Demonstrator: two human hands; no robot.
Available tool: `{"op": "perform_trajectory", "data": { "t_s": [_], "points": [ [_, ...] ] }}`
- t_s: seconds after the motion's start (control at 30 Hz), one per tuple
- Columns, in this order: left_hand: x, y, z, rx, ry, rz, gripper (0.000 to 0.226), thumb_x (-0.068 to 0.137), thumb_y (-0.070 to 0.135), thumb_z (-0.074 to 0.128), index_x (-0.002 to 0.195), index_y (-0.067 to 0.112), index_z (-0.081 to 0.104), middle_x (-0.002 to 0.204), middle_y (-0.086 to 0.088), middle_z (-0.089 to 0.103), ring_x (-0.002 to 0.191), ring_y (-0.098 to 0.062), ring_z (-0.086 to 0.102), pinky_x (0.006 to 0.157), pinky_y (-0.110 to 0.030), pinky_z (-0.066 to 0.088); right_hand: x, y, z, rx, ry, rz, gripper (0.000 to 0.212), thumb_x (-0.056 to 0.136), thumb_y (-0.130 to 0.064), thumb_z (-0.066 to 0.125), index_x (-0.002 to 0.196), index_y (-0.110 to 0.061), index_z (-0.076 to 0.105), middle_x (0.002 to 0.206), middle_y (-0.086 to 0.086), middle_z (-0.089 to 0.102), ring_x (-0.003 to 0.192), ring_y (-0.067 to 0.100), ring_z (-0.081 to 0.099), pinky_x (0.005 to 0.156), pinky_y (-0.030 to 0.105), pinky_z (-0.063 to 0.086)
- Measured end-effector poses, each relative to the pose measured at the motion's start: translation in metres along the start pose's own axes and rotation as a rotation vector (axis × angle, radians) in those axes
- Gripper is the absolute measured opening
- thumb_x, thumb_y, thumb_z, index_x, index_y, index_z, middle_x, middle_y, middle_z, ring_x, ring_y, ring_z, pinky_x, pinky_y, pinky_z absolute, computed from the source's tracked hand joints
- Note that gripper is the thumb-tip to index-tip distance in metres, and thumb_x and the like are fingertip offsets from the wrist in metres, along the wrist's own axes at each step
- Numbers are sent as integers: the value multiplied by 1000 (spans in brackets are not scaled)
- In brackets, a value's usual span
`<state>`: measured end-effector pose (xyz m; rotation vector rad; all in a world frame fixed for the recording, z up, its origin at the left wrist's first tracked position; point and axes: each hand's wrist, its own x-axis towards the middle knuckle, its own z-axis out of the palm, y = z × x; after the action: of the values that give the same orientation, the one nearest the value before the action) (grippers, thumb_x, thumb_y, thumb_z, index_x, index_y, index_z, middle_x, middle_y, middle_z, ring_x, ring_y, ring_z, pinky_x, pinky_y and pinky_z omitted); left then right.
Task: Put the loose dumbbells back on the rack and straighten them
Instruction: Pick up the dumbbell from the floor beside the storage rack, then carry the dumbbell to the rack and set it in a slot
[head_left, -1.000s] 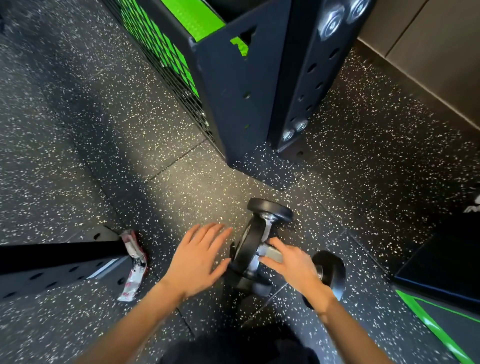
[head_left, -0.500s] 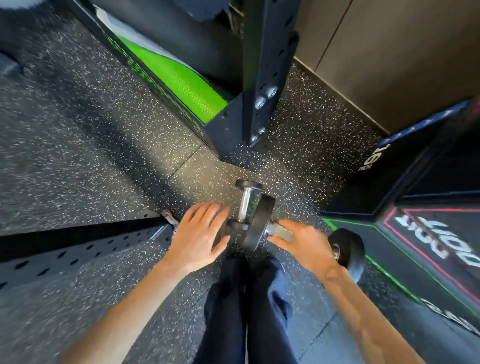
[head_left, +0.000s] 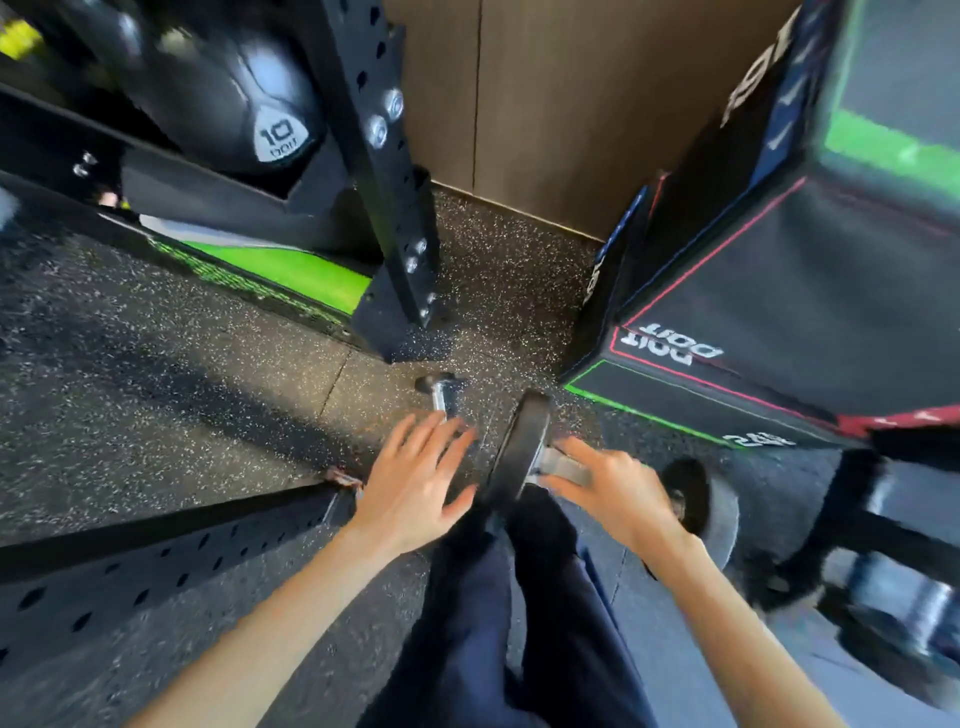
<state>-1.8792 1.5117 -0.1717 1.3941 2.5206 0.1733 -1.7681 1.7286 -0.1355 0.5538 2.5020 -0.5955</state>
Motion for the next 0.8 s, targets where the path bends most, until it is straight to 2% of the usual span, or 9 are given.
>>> {"op": "perform_trajectory", "data": {
  "t_s": [0.2, 0.47, 0.6, 0.7, 0.8],
  "points": [
    [-1, 41, -13, 5, -51, 287, 58, 83, 47, 41, 124, 9, 59, 127, -11, 59, 121, -30, 51, 106, -45, 28, -87, 14, 21, 103, 140, 178, 52, 82, -66, 45, 126, -37, 45, 112, 5, 66, 107, 30, 59, 78, 37, 45],
    [24, 112, -32, 19, -51, 646, 54, 88, 47, 39, 127, 14, 58, 127, -7, 59, 122, -27, 50, 107, -44, 30, -203, 50, 50, 349, 302, 545, 49, 82, -63, 51, 123, -37, 47, 108, 5, 66, 105, 29, 58, 79, 35, 44],
    [32, 164, -27, 31, -69, 814, 53, 87, 46, 43, 127, 14, 57, 127, -7, 59, 122, -27, 50, 106, -45, 31, -255, 74, 73, 435, 386, 673, 50, 81, -64, 51, 120, -33, 49, 85, 0, 63, 92, 27, 60, 68, 34, 41],
    [38, 212, -19, 42, -74, 940, 53, 87, 45, 44, 127, 14, 57, 126, -8, 59, 121, -27, 50, 106, -45, 30, -288, 96, 89, 482, 411, 748, 50, 82, -63, 50, 120, -31, 48, 82, -1, 58, 89, 26, 59, 63, 30, 35],
    [45, 267, -12, 60, -95, 1035, 53, 87, 46, 44, 127, 14, 57, 126, -7, 59, 122, -27, 50, 105, -45, 32, -320, 121, 104, 527, 448, 800, 52, 81, -64, 49, 120, -31, 49, 78, -7, 50, 83, 22, 58, 62, 30, 37]
  ]
}}
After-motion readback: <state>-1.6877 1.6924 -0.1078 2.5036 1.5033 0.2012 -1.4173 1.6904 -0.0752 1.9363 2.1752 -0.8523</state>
